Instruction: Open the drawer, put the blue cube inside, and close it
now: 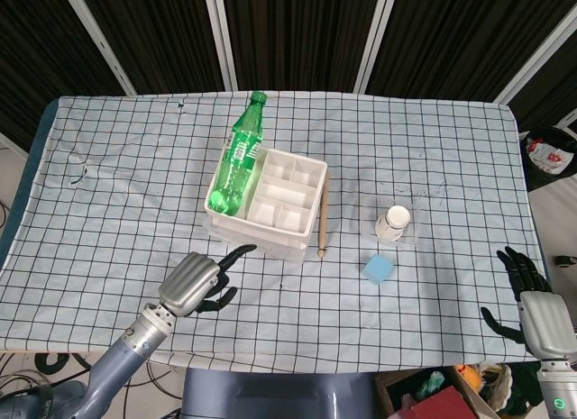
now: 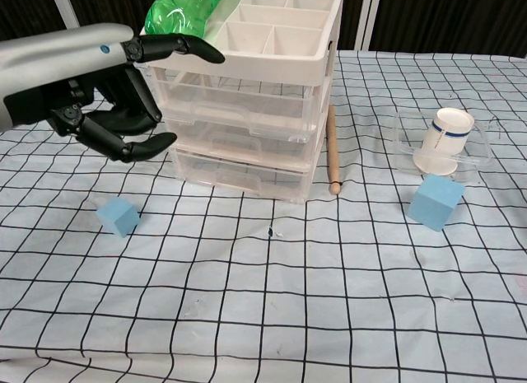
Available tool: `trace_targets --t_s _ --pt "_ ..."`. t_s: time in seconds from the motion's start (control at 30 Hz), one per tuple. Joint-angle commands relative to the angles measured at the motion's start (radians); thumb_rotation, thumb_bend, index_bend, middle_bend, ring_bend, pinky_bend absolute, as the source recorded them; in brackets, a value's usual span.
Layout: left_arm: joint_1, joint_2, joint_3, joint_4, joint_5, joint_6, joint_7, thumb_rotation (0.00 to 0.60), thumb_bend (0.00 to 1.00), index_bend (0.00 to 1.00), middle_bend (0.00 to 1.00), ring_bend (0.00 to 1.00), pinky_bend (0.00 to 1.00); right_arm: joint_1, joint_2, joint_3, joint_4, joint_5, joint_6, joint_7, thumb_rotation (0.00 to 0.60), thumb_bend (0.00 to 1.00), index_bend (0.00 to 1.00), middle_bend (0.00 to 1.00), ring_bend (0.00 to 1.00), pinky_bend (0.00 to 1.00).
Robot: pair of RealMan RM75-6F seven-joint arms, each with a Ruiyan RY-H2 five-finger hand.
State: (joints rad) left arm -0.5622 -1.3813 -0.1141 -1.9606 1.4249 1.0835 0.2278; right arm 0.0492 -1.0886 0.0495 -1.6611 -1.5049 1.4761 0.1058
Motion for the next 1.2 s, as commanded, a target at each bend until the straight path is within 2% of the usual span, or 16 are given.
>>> trace_targets --t_s 0.03,0.23,0.43,0.73,0.97,1.2 --pt "-0.011 0.0 -0.024 -0.024 -0.072 0.009 0.081 0.6 0.44 0.13 0.96 0.93 0.87 0.0 0.0 0.0 0.0 0.0 0.0 0.001 0.6 0.25 0.0 0.0 0.0 0.18" --pt "-0.033 -0.002 -0.06 -0.066 -0.257 0.028 0.25 0.6 0.44 0.16 0.97 0.94 0.87 0.0 0.0 -0.001 0.0 -0.001 -0.001 0.0 0.6 0.25 0.0 0.0 0.0 0.18" --pt "-0.065 -0.02 -0.083 -0.079 -0.364 0.058 0.347 0.6 0.44 0.16 0.97 0.94 0.87 0.0 0.001 -0.001 0.0 0.0 -0.002 0.0 0.6 0.25 0.0 0.0 0.0 0.18" --pt "-0.096 -0.021 -0.086 -0.083 -0.463 0.07 0.391 0.6 0.44 0.16 0.97 0.94 0.87 0.0 0.001 -0.001 0.0 -0.001 -0.002 0.001 0.6 0.25 0.0 0.0 0.0 0.18" --pt "-0.112 -0.021 -0.09 -0.086 -0.507 0.072 0.389 0.6 0.44 0.27 0.98 0.95 0.88 0.0 0.001 -0.001 -0.001 -0.002 -0.001 0.001 0.6 0.25 0.0 0.0 0.0 0.18" --pt "-0.116 -0.012 -0.078 -0.099 -0.504 0.083 0.38 0.6 0.44 0.34 0.98 0.95 0.88 0.0 0.001 -0.001 0.0 -0.001 -0.001 0.001 0.6 0.25 0.0 0.0 0.0 0.18"
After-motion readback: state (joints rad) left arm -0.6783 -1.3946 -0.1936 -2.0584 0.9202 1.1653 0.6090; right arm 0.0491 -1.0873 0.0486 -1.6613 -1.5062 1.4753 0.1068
